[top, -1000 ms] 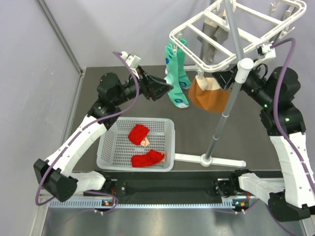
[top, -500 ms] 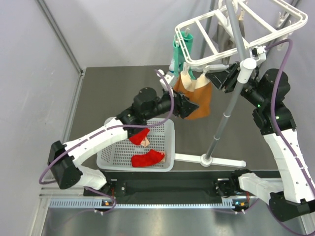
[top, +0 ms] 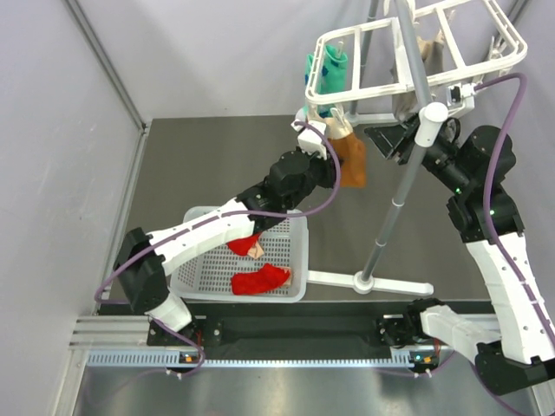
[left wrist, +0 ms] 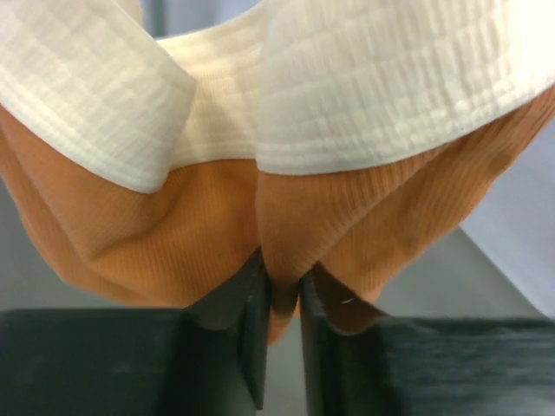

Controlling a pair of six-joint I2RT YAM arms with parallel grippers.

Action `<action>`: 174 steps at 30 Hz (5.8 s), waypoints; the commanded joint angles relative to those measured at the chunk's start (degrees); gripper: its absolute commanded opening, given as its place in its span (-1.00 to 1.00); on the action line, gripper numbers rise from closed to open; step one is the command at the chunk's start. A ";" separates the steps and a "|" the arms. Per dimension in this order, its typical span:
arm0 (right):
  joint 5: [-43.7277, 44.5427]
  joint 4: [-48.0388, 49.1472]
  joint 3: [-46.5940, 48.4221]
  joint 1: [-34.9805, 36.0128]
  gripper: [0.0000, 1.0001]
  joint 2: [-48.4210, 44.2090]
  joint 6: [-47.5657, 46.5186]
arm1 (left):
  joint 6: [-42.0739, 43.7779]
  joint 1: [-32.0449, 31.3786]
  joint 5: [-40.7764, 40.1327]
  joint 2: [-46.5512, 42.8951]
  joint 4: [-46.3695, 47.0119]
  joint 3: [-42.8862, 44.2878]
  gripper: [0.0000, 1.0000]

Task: Clip the socks to the hanger
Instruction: Rotate the hanger at the clothesline, then open the clamp at the hanger.

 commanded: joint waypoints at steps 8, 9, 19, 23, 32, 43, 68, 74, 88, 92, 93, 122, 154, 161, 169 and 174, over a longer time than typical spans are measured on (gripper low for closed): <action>1.50 -6.27 4.46 1.06 0.62 -2.17 -5.06 | 3.35 3.88 -12.58 -3.34 -5.22 4.49 -1.00; 1.76 -7.93 4.81 1.06 0.64 -2.35 -6.02 | 2.74 4.94 -12.23 -3.87 -5.84 4.05 -1.00; 13.62 -15.76 10.52 1.15 0.71 -5.25 -11.31 | -0.79 20.33 4.04 -4.32 -11.98 7.63 -0.96; 19.34 -19.27 13.51 1.06 0.71 -4.64 -11.40 | 1.41 22.09 6.14 -3.79 -13.84 11.25 -0.94; 12.06 -13.31 14.22 1.15 0.50 -1.92 -9.56 | 2.12 22.88 10.45 -4.23 -15.86 14.42 -0.64; 9.15 -5.31 14.40 1.06 0.28 1.34 -6.30 | -3.42 23.93 14.32 -8.18 -16.57 11.61 -0.02; 9.15 -4.60 15.71 1.06 -0.38 3.89 -4.10 | -18.03 11.64 36.47 -7.14 7.34 14.15 0.06; 7.84 -4.17 15.63 1.15 -0.35 4.33 -3.66 | -19.24 8.91 30.59 0.15 7.35 17.84 0.05; 12.57 -8.64 14.57 1.06 -0.06 1.09 -9.45 | -19.25 8.38 14.08 5.26 10.41 17.58 0.00; 16.71 -11.45 13.70 1.06 0.07 -0.68 -11.13 | -15.92 8.38 12.91 4.56 9.71 17.67 0.03; 16.36 -11.72 13.69 0.97 0.09 -1.03 -11.31 | -15.03 8.29 13.18 4.21 9.53 17.67 0.03; 10.99 -9.00 23.01 0.88 0.19 5.30 -6.39 | -4.13 3.11 27.25 -0.55 21.04 14.68 0.29; 11.79 -8.47 26.17 0.88 0.18 7.32 -4.28 | 5.01 -2.07 13.71 23.71 44.16 28.21 0.42; 12.66 -8.91 25.91 0.97 0.17 6.18 -3.05 | 7.74 -3.66 11.78 26.09 44.60 30.85 0.43; 20.75 -15.15 24.69 0.97 0.22 1.00 -9.28 | 11.78 -3.57 8.96 21.89 40.65 28.05 0.41; 24.61 -19.00 23.10 0.88 0.29 -2.17 -11.92 | 11.61 -3.14 6.41 17.31 39.94 21.56 0.40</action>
